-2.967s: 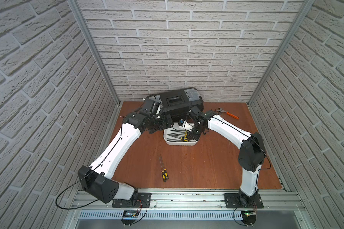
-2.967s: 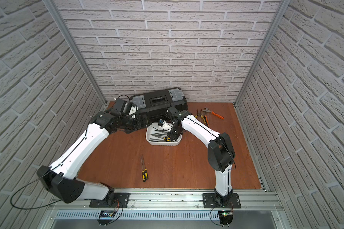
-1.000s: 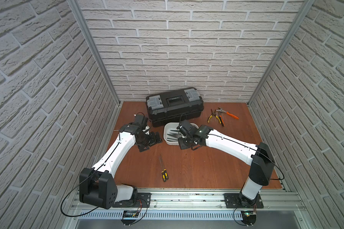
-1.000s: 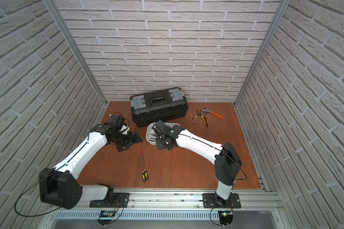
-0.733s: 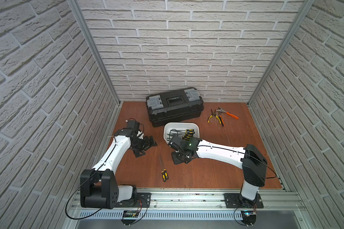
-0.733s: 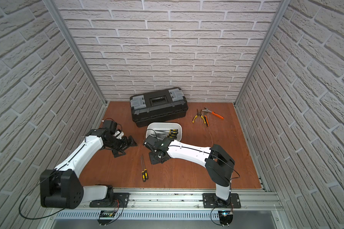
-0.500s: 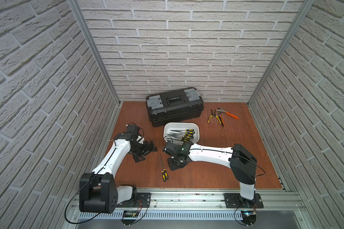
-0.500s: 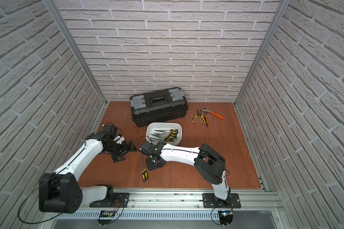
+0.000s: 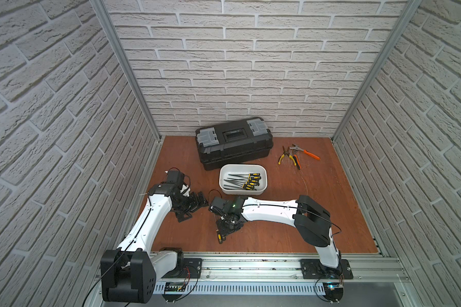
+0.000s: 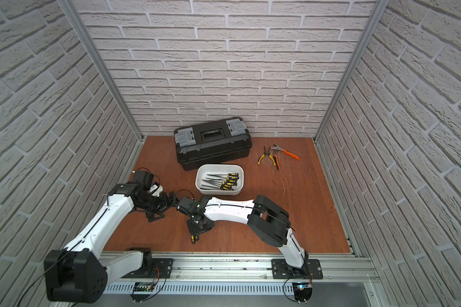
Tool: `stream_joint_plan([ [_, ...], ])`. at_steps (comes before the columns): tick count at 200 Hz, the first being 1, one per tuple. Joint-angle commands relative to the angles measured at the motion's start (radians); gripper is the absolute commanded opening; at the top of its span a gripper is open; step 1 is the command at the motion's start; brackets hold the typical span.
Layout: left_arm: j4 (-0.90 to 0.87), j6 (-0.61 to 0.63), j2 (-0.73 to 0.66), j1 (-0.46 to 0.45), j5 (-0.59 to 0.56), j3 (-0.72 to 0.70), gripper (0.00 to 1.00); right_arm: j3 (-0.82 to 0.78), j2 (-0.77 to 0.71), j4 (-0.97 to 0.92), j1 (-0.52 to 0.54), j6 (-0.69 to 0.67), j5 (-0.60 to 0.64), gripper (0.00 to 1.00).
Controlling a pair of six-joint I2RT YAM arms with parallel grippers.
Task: Put the file tool into the storage box
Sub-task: Pick up the file tool from the center of the board.
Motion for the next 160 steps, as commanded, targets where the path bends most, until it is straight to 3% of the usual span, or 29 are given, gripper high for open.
stream_joint_plan([
  [1, -0.034, -0.011, -0.018, 0.015, -0.04, 0.032, 0.98, 0.041, 0.024, -0.022, 0.005, -0.03, -0.014, 0.39],
  [51, -0.009, -0.019, 0.016, 0.035, -0.043, 0.093, 0.98, 0.1, 0.072, -0.143, -0.001, -0.046, 0.064, 0.38],
  [96, 0.009, -0.018, 0.08, 0.035, -0.056, 0.154, 0.98, -0.003, 0.019, -0.115, -0.034, -0.017, 0.089, 0.36],
  [129, 0.019, -0.023, 0.097, 0.031, -0.056, 0.175, 0.98, -0.066, -0.032, -0.047, -0.044, -0.072, 0.066, 0.36],
  [160, 0.009, -0.021, 0.104, 0.025, -0.065, 0.194, 0.98, -0.056, 0.0, -0.065, -0.045, -0.124, 0.077, 0.27],
])
